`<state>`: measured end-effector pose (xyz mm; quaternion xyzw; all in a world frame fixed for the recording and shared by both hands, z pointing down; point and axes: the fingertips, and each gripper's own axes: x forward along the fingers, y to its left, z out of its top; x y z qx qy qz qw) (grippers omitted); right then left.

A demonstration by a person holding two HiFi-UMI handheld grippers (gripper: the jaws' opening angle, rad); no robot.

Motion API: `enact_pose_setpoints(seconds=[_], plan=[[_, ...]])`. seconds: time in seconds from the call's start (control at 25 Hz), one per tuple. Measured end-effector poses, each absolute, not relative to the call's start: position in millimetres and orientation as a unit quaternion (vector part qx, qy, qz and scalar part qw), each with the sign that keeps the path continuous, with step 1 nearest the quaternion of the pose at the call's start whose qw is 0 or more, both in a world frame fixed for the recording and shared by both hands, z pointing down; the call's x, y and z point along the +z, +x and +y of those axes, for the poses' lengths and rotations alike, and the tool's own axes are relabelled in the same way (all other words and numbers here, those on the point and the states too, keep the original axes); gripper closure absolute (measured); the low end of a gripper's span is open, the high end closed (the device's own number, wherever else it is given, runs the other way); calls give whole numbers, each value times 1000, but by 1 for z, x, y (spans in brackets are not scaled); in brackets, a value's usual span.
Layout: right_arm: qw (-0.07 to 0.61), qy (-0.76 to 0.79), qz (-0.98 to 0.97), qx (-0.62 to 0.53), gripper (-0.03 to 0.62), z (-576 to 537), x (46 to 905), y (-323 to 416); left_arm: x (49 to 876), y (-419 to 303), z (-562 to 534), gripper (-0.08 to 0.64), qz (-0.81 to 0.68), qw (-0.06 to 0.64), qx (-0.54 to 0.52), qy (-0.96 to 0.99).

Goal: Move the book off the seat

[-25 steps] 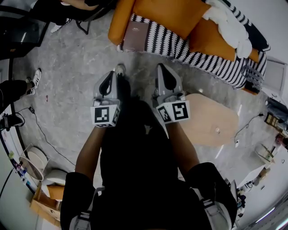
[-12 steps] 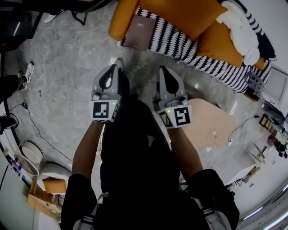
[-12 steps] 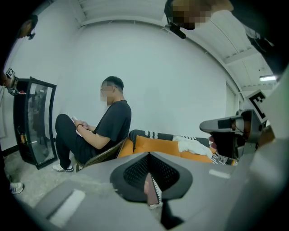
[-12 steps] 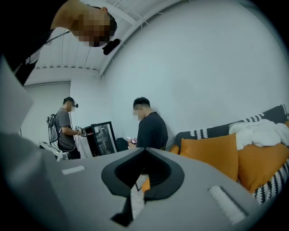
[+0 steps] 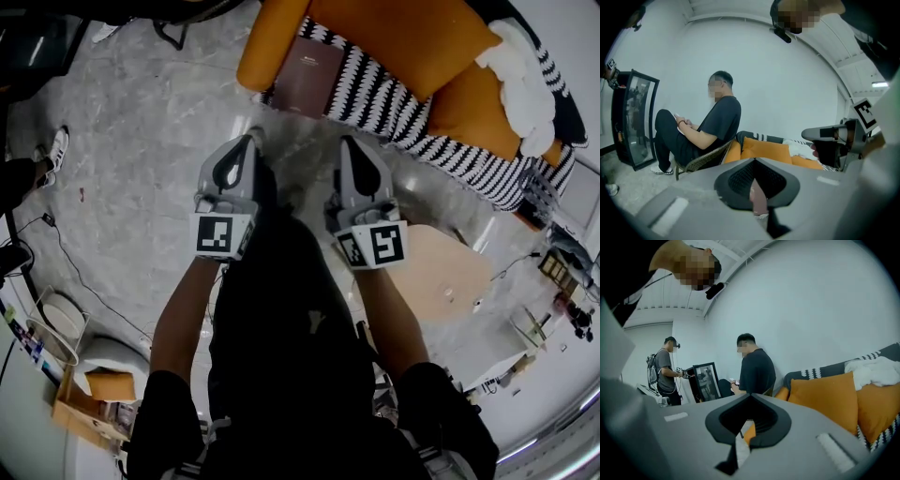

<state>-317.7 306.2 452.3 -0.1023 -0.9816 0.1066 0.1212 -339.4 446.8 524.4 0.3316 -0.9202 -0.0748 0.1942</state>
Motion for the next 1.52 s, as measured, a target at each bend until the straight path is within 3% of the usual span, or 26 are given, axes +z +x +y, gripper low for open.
enact_pose_setpoints(seconds=[1.16,1.52], plan=[[146,-113,-978,98,584,300,629,-347,741,-360,427,552,-895,261,-75,355],[138,-118,-979,90,584,295,662,-356,799,-357,410,476,-872,283,-82,391]])
